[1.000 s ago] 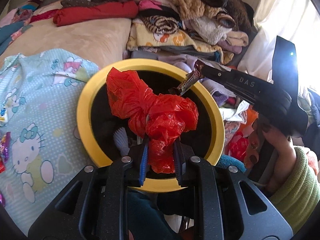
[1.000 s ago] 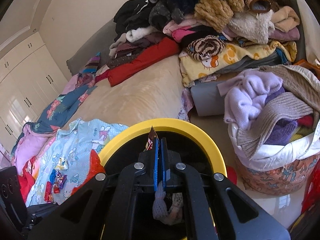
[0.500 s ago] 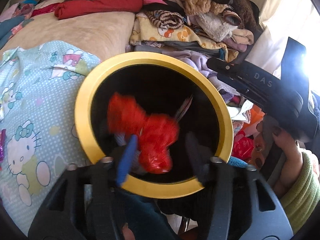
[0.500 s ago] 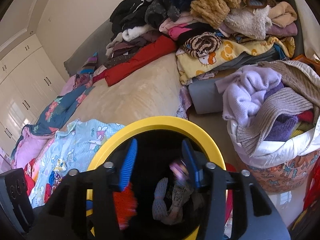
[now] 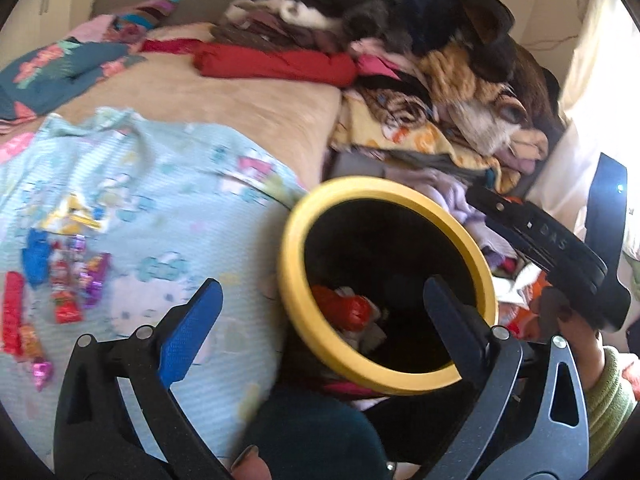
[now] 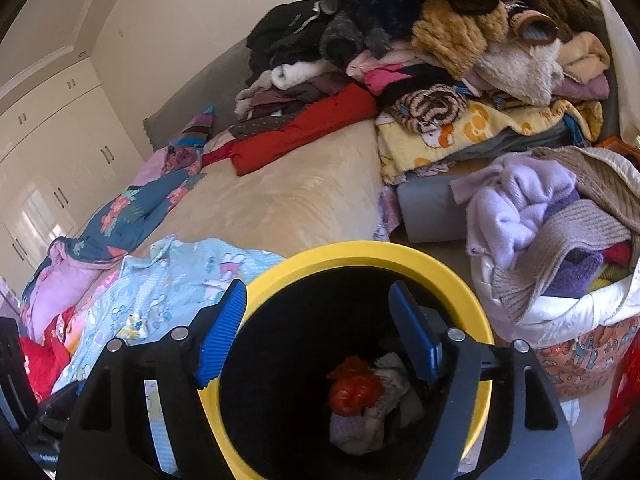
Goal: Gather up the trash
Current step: 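Move both tools back over the blue glove and wrappers on the sheet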
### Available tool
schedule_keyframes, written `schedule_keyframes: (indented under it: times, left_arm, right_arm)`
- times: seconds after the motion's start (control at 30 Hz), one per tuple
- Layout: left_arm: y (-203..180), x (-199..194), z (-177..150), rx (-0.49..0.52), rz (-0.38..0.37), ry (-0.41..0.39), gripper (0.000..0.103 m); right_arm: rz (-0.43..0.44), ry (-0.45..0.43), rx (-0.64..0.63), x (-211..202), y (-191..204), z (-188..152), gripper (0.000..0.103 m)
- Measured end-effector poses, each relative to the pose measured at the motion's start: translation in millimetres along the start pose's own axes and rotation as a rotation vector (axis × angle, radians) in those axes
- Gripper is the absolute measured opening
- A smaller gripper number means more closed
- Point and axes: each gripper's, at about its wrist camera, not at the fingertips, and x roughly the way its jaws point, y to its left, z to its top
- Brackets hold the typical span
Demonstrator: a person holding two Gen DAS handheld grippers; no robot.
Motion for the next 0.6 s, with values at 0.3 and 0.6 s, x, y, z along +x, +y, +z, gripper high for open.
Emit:
schedule_keyframes:
  times: [0.3,0.6]
  left_arm:
    - [44,-36,9,-0.021,0.105,-0.093,0.092]
    - [91,-55,8,-0.086,0.166,-0.131,0.092]
  right_arm:
    - [0.067,0.016,-0.07,3,53,-7,0.077]
    - [0.113,0.055,-0.154,14,103,-18,0.079]
